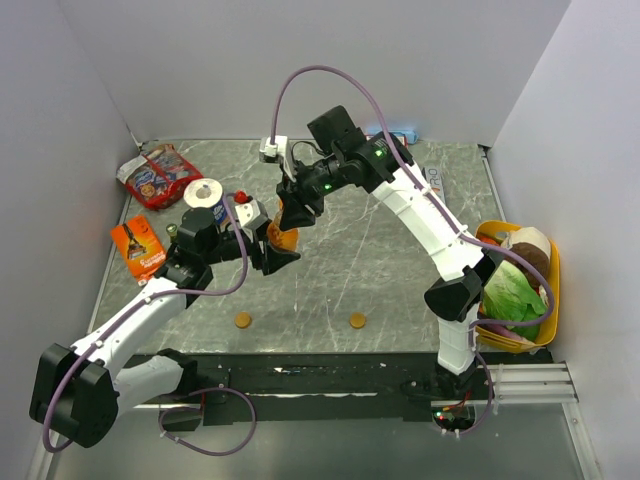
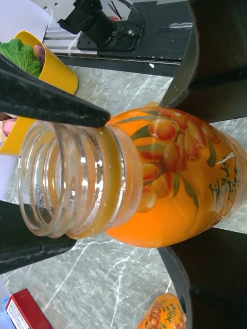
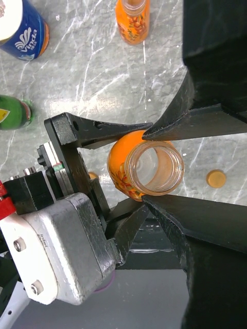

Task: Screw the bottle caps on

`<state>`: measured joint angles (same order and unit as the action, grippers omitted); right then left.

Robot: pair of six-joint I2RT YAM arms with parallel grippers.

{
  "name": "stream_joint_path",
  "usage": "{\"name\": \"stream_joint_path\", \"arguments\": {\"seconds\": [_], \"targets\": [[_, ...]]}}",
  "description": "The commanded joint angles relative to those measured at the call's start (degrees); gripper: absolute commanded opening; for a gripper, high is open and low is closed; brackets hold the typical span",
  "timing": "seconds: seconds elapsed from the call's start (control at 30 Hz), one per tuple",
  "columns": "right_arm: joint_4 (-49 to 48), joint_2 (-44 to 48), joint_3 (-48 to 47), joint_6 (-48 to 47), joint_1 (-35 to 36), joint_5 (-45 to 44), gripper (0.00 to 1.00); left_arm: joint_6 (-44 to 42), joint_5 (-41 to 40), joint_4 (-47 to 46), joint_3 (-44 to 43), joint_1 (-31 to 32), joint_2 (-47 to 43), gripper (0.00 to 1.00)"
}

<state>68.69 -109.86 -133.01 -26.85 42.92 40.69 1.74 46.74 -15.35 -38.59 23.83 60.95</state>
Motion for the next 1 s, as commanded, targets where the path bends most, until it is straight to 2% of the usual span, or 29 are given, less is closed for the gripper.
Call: {"name": "stream_joint_path", "arguments": {"seconds": [0.0,0.07,0.13,0.17,0.2,0.23,0.27,0.37,0.43,0.47,0.57,0.63,0.67,0.73,0.77,0.83,0.97], "targets": [[-0.7,1.0,0.3,-0.7,-0.3,-2.0,0.18,-0.2,1.0,-1.9,-1.5,0.1,-1.8,0.62],[-0.4,0.9,0.6,-0.9,-0.4,-2.3,0.19,-0.2,0.9,-1.7,-1.4,0.1,-1.8,0.51],[-0.1,0.7,0.9,-1.1,-0.3,-2.5,0.25,-0.5,0.7,-1.7,-1.3,0.1,-2.1,0.29],[0.2,0.7,1.0,-1.4,-0.3,-2.7,0.39,-0.7,0.0,-1.6,-1.1,0.1,-2.1,0.19],[0.3,0.9,0.8,-1.5,-0.4,-3.1,0.5,-0.8,-0.3,-1.5,-1.1,0.1,-2.6,0.01],[0.2,1.3,0.3,-1.5,-0.6,-3.2,0.64,-0.9,-0.9,-1.3,-0.8,0.0,-2.8,0.01],[-0.1,1.7,-1.4,-1.2,-0.9,-3.2,0.99,-0.9,-1.0,-0.8,-0.7,-0.5,-3.0,0.01],[-2.7,4.2,-3.8,0.7,-5.4,2.0,1.0,-1.1,-1.2,2.2,-1.3,-2.6,-4.3,0.01],[-9.0,9.2,0.1,0.8,-8.2,1.5,1.0,-3.2,-2.4,6.7,-2.6,-4.4,-6.1,0.01],[-11.0,11.1,6.2,-0.6,-8.5,0.5,1.0,-3.2,-3.1,8.6,-3.2,-6.4,-6.9,0.01],[-12.7,15.6,15.7,-9.3,-8.5,-0.9,0.98,-2.2,-6.7,13.6,-5.5,-11.0,-10.8,0.01],[-9.9,14.5,17.2,-14.3,-7.9,-0.4,0.93,1.2,-11.5,16.7,-7.5,-13.4,-13.7,0.01],[-8.4,13.5,16.8,-16.6,-6.1,-1.3,0.85,2.1,-12.5,17.3,-8.2,-15.9,-14.7,0.01],[-5.3,10.2,16.6,-25.1,-3.5,-2.9,0.81,4.7,-16.8,20.1,-11.3,-18.0,-16.9,0.01],[-4.0,9.3,17.8,-28.1,0.1,-4.2,0.79,5.6,-19.0,21.4,-12.6,-19.2,-17.4,0.01],[-4.5,7.6,20.4,-36.9,3.6,-7.5,0.79,8.1,-21.3,22.7,-15.4,-20.4,-18.6,0.01],[-9.8,3.4,27.7,-46.8,10.0,-10.7,0.81,11.9,-20.6,21.9,-17.0,-25.8,-21.6,0.01]]}}
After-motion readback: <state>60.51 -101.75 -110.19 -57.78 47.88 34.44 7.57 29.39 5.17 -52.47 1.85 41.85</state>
